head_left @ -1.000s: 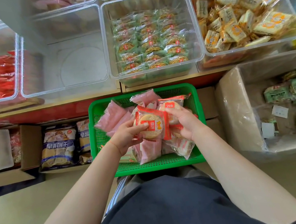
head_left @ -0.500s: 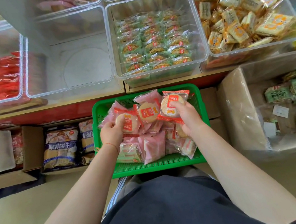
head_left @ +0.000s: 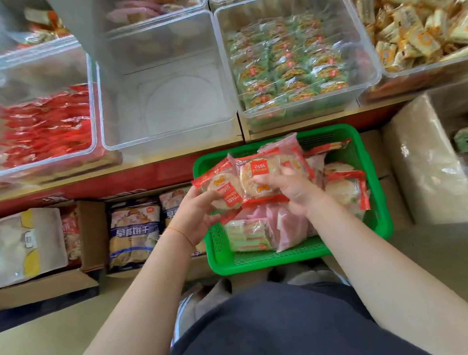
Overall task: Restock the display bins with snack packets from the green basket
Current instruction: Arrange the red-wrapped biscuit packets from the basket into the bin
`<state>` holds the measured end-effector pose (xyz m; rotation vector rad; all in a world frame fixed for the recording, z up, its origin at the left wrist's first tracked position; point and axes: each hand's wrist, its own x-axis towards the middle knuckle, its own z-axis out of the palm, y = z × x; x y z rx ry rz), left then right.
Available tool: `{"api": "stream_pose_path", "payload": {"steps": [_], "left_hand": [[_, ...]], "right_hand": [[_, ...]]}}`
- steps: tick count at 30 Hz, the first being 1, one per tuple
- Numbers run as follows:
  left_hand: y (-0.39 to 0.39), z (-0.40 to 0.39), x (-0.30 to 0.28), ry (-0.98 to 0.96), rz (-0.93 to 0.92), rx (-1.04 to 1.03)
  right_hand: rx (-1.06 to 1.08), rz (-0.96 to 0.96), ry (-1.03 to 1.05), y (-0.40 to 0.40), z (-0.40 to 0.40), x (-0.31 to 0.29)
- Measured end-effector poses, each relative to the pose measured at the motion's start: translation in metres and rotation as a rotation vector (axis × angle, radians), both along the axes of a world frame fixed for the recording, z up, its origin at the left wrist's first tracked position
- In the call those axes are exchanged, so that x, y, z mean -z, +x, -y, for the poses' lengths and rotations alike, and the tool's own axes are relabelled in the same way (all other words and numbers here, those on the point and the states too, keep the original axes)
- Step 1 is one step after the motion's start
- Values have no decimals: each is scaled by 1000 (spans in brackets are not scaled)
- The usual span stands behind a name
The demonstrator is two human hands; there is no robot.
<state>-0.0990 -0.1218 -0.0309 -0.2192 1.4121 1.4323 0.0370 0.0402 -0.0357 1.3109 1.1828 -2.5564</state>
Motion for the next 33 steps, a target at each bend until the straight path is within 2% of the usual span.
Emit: {"api": "stream_pose_path", "payload": {"steps": [5,9,11,14,16,17,20,23,27,33], "left_hand": [[-59,69,-6,107,32,81],[-139,155,-10,48,-36,159],[-187,200,-17,-25,-115,262],[-258,261,-34,-121,-202,558],[-297,290,-45,-193,-271,729],[-315,299,-49,-225,-323,746],[-360,309,-57,-288,-535,605],[-388,307,-65,-217,-689,425],[-415,297,-61,-104,-840,201],[-451,257,-50,-238,-1236,236]], "right_hand": [[-159,-5,32,-63,72,-15],[-260,-55,39,-144,153,-26],[-311,-60,75,-187,194,-28],[-355,-39,170,-248,253,-35],[-279,-39,208,-282,284,-43],[-199,-38,220,-297,296,-47],[67,-42,233,-329,309,-53],[202,-85,207,-348,305,-61],[96,-53,285,-371,292,-66],[1,10,534,-417,274,-59]]}}
